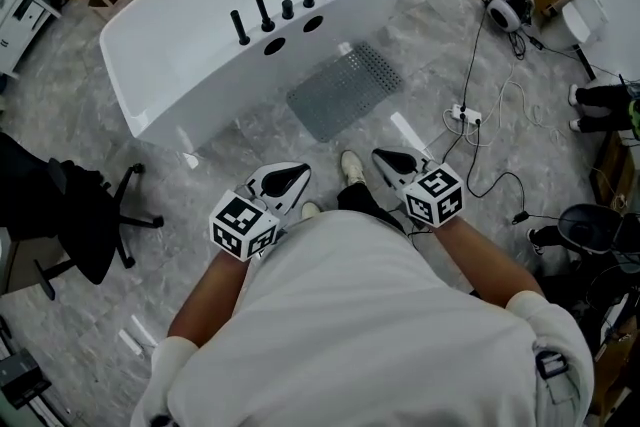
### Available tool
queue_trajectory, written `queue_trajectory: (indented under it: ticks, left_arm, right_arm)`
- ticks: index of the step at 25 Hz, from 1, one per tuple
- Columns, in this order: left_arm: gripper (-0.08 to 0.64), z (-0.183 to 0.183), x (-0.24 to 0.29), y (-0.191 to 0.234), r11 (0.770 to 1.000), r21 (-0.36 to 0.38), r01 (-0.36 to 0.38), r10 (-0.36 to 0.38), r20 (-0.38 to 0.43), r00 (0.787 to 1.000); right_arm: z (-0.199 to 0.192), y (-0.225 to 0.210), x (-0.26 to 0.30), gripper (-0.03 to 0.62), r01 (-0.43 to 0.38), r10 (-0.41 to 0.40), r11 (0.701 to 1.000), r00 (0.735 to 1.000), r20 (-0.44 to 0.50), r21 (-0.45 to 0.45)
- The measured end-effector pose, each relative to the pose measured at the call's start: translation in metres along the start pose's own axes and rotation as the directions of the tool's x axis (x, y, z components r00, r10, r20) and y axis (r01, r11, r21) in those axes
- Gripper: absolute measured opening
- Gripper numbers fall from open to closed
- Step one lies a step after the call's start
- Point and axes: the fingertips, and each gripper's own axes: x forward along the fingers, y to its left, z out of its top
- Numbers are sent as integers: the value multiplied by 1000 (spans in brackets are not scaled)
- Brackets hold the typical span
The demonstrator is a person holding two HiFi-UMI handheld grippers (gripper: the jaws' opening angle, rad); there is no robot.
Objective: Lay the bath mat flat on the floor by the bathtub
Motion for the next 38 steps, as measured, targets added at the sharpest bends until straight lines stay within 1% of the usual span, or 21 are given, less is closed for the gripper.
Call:
queue_trajectory:
  ticks: [6,12,25,38]
  left_arm:
    - [18,1,-9,-1,1000,-11,-9,9,30,1000]
    - [18,-6,-16,-9,1000,6,-3,3,18,1000]
    - [18,-14,-29,-9,1000,-11,-26,27,20,999]
    - [18,-21,-31,-8,999,-26,-26,26,13,1000]
  right_arm:
    - [5,12,-7,9,7,-7,1000,1000,26,-9]
    - [4,19,-9,9,11,-11,1000,999,33,-5]
    - [7,34,-2,9,-16,17,1000,999,41,-26]
    - [7,40,1,9,-21,22,1000,999,43,-20]
